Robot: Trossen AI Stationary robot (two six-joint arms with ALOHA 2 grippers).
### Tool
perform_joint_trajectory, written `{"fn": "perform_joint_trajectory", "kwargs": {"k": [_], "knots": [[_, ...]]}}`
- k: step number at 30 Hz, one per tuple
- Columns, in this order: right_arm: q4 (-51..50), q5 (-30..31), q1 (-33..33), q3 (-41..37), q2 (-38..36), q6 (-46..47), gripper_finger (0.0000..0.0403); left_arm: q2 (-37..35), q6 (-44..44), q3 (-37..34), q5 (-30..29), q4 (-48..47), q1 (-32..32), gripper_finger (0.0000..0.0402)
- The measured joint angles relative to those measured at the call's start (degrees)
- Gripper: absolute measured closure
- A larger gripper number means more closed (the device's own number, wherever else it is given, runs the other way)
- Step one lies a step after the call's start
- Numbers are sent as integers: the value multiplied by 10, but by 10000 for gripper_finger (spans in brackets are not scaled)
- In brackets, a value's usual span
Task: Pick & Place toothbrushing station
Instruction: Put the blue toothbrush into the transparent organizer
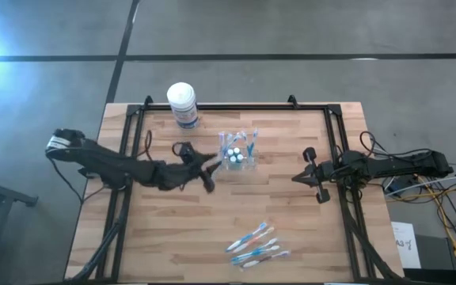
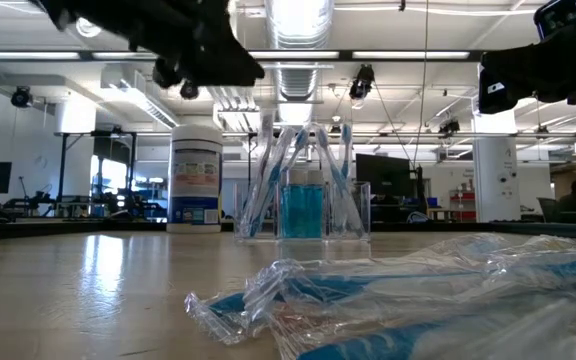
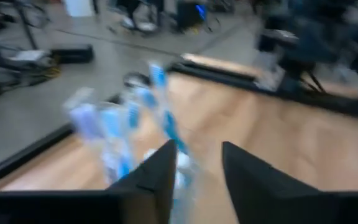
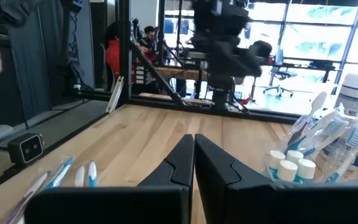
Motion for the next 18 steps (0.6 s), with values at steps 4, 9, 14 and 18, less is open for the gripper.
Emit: {"fn": "perform_joint_trajectory", "kwargs": {"k": [4, 9, 14, 18], "knots": [[0, 0, 0, 0, 0, 1, 394, 27, -22, 88, 1, -136, -58, 368], [2, 0, 0, 0, -1, 2, 394, 110, -55, 219, 45, -249, -104, 394], [2, 0, 0, 0, 0, 3, 394, 221, -103, 336, 162, -303, -106, 391], [2, 0, 0, 0, 0, 11, 394, 305, -119, 424, 215, -347, -106, 358]]}}
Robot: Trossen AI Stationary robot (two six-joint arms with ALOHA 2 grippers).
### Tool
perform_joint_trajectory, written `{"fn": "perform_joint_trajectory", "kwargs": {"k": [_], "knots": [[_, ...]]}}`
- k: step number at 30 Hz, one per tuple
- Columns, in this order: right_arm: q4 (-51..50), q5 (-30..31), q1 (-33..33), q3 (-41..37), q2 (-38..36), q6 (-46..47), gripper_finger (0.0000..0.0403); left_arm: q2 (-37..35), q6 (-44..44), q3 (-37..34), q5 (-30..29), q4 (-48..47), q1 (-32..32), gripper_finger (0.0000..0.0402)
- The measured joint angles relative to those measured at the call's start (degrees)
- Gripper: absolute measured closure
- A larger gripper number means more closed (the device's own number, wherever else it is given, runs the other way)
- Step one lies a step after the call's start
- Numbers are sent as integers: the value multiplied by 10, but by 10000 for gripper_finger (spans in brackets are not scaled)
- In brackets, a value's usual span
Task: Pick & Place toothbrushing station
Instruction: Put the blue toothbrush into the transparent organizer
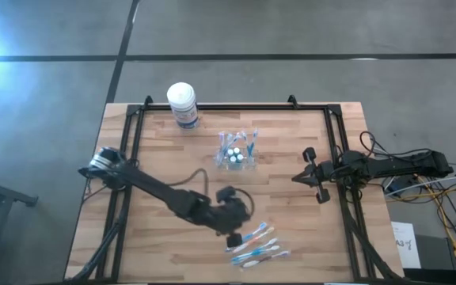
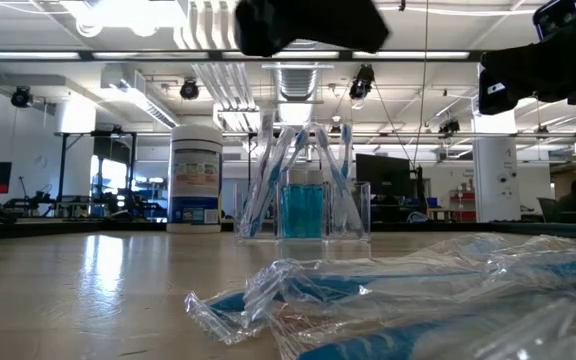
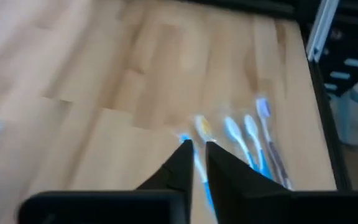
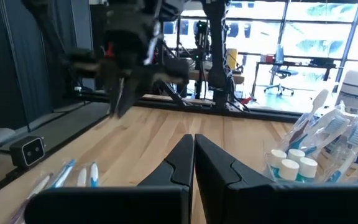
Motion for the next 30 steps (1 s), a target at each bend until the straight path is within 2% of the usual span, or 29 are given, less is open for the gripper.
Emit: {"fn": "perform_joint_trajectory", "kwargs": {"k": [8, 12, 15, 26, 30], "knots": [[0, 0, 0, 0, 2, 2, 394, 134, -30, 145, 77, -86, 7, 256], [0, -1, 0, 0, 2, 2, 394, 175, -60, 181, 104, -119, 14, 206], [0, -1, 0, 0, 2, 2, 394, 195, -66, 187, 109, -134, 20, 183], [0, 0, 0, 0, 2, 2, 394, 240, -67, 185, 114, -146, 35, 178], [2, 0, 0, 0, 2, -1, 394, 241, -44, 185, 114, -148, 35, 196]]}}
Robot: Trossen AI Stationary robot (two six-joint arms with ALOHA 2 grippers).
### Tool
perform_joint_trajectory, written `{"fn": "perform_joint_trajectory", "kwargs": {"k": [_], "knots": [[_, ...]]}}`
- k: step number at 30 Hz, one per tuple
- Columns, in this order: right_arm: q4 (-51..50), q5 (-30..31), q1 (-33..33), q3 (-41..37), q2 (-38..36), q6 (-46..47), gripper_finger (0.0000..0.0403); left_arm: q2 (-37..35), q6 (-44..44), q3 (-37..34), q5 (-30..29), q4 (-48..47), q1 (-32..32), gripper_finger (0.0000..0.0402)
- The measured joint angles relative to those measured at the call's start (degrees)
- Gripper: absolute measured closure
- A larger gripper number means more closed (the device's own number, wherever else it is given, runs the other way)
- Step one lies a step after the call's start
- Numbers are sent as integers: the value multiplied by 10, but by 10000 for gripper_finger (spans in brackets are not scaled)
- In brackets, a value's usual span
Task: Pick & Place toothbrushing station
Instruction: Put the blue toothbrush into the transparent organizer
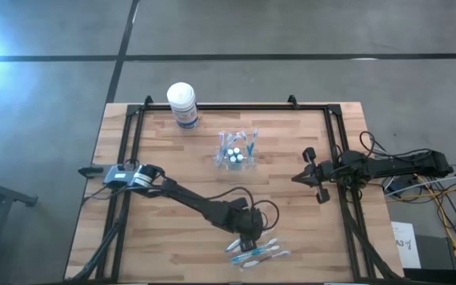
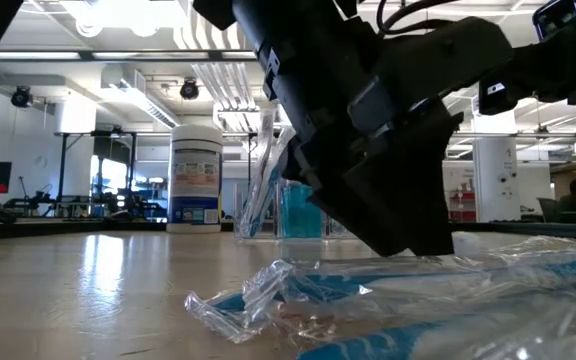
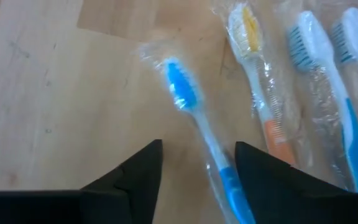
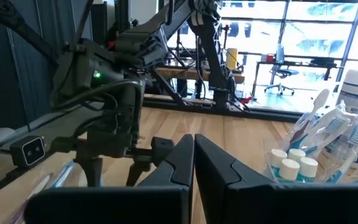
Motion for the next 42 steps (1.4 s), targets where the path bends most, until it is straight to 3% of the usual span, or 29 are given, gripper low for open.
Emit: {"fn": "perform_joint_trajectory", "kwargs": {"k": [3, 9, 20, 29, 34, 38, 42], "knots": [[0, 0, 0, 0, 0, 0, 394, 0, 11, 0, 0, -3, 0, 243], [0, 0, 0, 0, 0, 2, 394, 0, 31, 0, 6, -3, 1, 384], [0, 0, 0, 0, 0, 1, 394, -25, 72, 3, -33, -9, 1, 398], [2, 0, 0, 0, 1, 21, 394, -135, 144, -12, -170, -2, -4, 399], [15, -1, 2, 0, 7, 45, 394, -201, 252, -40, -242, 94, -4, 400], [54, -3, 10, 0, 32, 75, 372, -253, 336, -99, -241, 234, 0, 400], [119, -5, 25, 0, 71, 71, 318, -297, 399, -177, -204, 383, 10, 401]]}}
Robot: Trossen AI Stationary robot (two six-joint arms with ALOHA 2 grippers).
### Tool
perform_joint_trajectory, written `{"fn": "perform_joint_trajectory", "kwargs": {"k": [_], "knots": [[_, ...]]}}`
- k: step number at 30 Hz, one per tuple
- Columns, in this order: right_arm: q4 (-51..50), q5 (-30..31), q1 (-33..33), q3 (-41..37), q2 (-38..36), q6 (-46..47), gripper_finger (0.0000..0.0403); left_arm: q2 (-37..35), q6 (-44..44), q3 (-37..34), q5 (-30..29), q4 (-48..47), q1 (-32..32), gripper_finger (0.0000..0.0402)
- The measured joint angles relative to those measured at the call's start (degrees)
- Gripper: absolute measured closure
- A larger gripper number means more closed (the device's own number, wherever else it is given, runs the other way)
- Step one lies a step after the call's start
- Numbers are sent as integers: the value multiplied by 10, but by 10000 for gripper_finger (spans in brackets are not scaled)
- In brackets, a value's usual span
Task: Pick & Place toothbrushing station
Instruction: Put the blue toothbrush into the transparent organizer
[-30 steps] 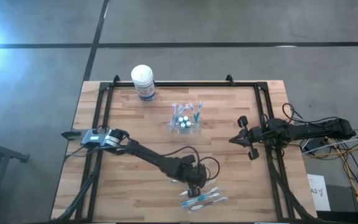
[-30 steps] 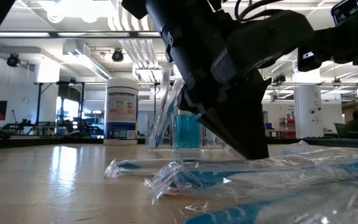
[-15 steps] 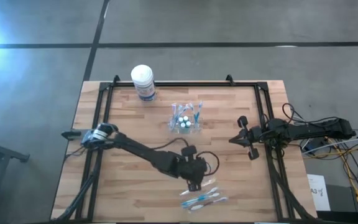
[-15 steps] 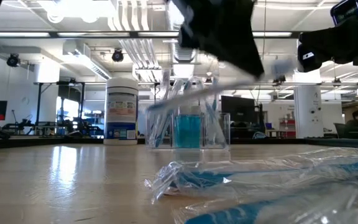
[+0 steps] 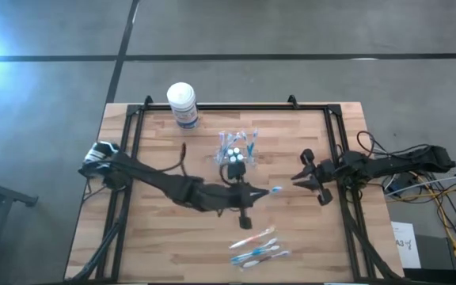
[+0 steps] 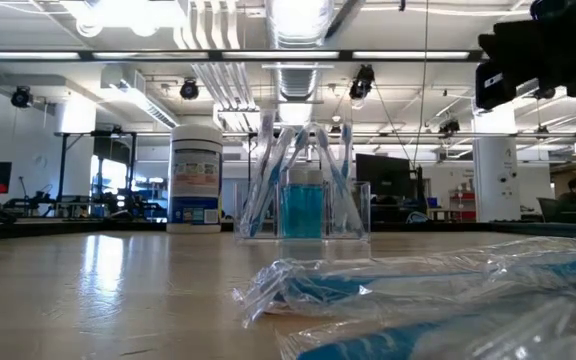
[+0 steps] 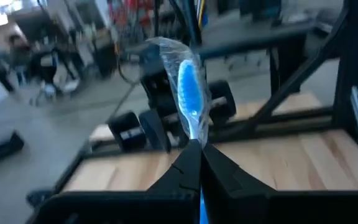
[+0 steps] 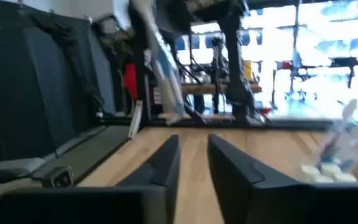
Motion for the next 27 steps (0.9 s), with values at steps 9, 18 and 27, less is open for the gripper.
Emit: {"fn": "perform_joint_trajectory", "kwargs": {"k": [9, 18, 27], "knots": [[188, 6, 11, 0, 128, 1, 195, -22, 33, -143, 46, 260, 24, 401], [331, 9, 11, 15, 281, -1, 165, -22, 21, -171, 52, 307, 33, 401], [353, 35, 10, 105, 432, -2, 167, -22, 30, -171, 53, 314, 34, 401]]}}
